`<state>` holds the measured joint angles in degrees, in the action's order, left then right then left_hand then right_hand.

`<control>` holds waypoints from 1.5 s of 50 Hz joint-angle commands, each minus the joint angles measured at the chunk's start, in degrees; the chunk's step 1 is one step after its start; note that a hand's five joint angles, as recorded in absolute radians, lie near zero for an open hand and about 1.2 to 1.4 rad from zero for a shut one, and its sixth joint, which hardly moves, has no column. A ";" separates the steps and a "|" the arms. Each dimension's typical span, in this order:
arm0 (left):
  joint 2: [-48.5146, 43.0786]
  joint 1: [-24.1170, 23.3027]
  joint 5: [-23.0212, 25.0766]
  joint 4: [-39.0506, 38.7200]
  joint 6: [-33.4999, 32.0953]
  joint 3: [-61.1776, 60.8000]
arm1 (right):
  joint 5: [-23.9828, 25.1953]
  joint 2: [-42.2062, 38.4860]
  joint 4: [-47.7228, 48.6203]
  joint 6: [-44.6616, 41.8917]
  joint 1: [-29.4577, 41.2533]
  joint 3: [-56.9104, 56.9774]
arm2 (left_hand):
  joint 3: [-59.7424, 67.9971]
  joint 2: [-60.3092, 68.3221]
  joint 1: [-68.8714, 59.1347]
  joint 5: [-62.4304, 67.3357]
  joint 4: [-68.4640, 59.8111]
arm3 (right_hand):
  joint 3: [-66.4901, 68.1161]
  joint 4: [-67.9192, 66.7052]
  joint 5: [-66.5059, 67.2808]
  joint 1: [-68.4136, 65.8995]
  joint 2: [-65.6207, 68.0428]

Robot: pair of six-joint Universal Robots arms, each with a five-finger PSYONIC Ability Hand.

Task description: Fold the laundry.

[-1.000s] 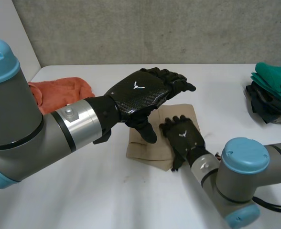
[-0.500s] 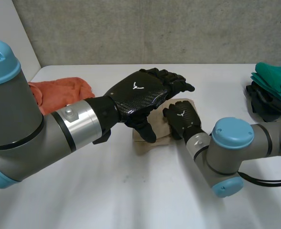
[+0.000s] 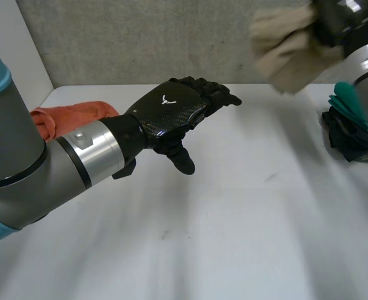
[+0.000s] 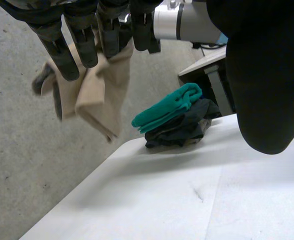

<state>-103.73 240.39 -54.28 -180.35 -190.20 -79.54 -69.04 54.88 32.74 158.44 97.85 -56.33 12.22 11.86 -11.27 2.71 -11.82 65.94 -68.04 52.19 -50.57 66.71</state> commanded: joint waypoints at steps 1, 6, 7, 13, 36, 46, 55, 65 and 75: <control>0.02 -0.10 0.05 0.00 0.00 -0.09 | 7.93 -2.13 5.03 8.27 -12.66 3.95 | 1.36 1.72 -2.31 0.87 -1.76 | 14.06 -11.96 17.81 -29.43 13.29; 0.02 -0.10 0.05 0.00 0.00 -0.26 | 13.57 -5.74 10.67 11.54 -17.25 1.93 | 1.36 1.72 -2.31 0.87 -1.76 | 14.06 -11.96 17.81 -29.43 13.29; 0.02 -0.10 0.05 0.00 0.00 -0.35 | 14.27 -6.36 11.46 11.98 -18.04 1.41 | 1.36 1.72 -2.31 0.87 -1.76 | 14.06 -11.96 17.81 -29.43 13.29; 0.02 -0.27 0.05 -0.09 0.00 -0.61 | 19.81 -10.93 14.55 16.11 -27.00 -4.39 | 1.36 1.72 -2.31 0.87 -1.76 | 14.06 -11.96 17.81 -29.43 13.29; -0.78 -0.54 -0.04 -0.09 0.00 -0.79 | 33.96 -6.27 14.02 25.33 -37.47 -14.16 | 1.36 1.72 -2.31 0.87 -1.76 | 14.06 -11.96 17.81 -29.43 13.29; -0.86 -0.36 -0.04 -0.09 0.00 -0.79 | 34.32 -12.25 13.05 21.21 -37.64 -12.31 | 1.36 1.72 -2.31 0.87 -1.76 | 14.06 -11.96 17.81 -29.43 13.29; -0.78 -0.27 -0.04 -0.18 0.00 -0.70 | 30.46 -4.97 7.70 19.72 -38.35 -16.70 | 1.36 1.72 -2.31 0.87 -1.76 | -55.94 58.04 -52.19 40.57 -56.71; -0.42 -0.27 -0.04 -0.18 0.00 -0.70 | 28.96 6.02 -2.76 19.72 -43.88 -23.47 | 1.36 1.72 -2.31 0.87 -1.76 | -55.94 58.04 -52.19 40.57 -56.71; 0.01 -0.36 -0.04 -0.09 0.00 -0.70 | 26.42 10.42 -7.60 17.78 -55.74 -27.61 | 1.36 1.72 -2.31 0.87 -1.76 | -55.94 58.04 -52.19 40.57 -56.71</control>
<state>-104.02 240.11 -54.32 -180.51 -190.19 -80.24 -40.30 63.01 28.02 177.87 50.92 -82.21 12.22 11.86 -11.27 2.71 -11.82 12.48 -13.71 3.63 -11.42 12.72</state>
